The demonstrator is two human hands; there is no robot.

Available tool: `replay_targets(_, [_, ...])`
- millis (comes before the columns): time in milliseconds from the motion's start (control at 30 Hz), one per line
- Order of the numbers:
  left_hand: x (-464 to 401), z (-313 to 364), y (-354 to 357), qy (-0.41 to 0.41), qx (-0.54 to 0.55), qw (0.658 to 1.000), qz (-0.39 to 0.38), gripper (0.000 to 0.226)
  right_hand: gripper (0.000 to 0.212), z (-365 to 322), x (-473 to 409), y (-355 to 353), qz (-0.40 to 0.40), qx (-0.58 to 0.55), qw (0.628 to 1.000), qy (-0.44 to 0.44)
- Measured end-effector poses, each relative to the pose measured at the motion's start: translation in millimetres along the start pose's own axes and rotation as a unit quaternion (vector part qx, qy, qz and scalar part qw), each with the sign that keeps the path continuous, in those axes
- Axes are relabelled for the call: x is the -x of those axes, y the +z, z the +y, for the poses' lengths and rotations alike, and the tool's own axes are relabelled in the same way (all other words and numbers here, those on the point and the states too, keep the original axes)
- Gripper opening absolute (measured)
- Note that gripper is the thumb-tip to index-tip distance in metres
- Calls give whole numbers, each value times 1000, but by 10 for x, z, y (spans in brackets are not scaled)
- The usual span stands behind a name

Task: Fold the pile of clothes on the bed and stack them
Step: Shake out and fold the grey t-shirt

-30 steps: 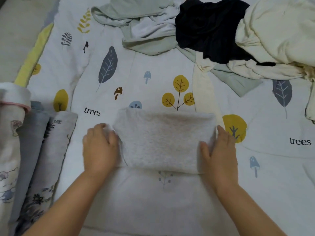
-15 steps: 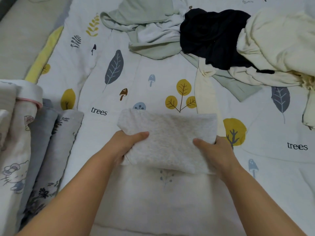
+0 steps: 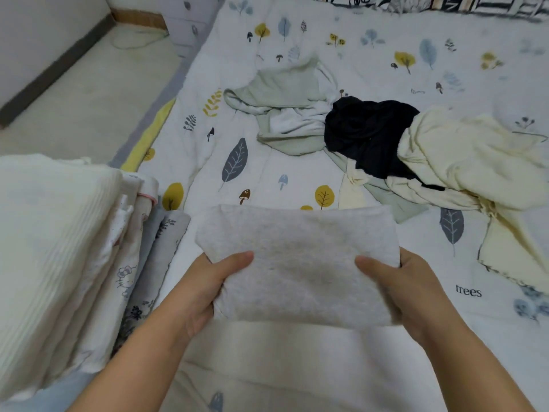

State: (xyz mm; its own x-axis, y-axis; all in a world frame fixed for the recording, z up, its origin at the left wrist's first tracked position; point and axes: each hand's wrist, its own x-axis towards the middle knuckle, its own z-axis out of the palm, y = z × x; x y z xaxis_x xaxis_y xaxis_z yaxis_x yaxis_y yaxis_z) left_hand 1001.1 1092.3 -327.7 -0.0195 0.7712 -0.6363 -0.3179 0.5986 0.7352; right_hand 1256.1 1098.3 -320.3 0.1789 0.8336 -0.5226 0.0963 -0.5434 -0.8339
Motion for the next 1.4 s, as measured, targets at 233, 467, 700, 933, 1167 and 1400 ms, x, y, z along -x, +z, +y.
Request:
replay_targets(233, [918,465,-153,86,76,993,19,46,8,-801,430,105,-80,52,995,-31])
replay_targets(467, [1728,892,-544,164,118,975,92,60,9,-1533,873,639,-150,122,979,-65])
replay_targets(700, [2227,1056,-1047,202,183,943,191,59,16,-2019,1202,1420,-186,187,952,-153])
replay_targets(933, [2307,1015,-1440,197,241,914,262,54,4,-2304,1234,2289,-235,280,897,-249])
replay_targets(1167, [2149,897,-1776,157,269,893,324,67,5,-2415,1017,3138,-290,356,834,-307])
replay_targets(1400, [1985,794,-1867,45,284,898,334,34,41,-1974,624,3614,-271,445,812,-264])
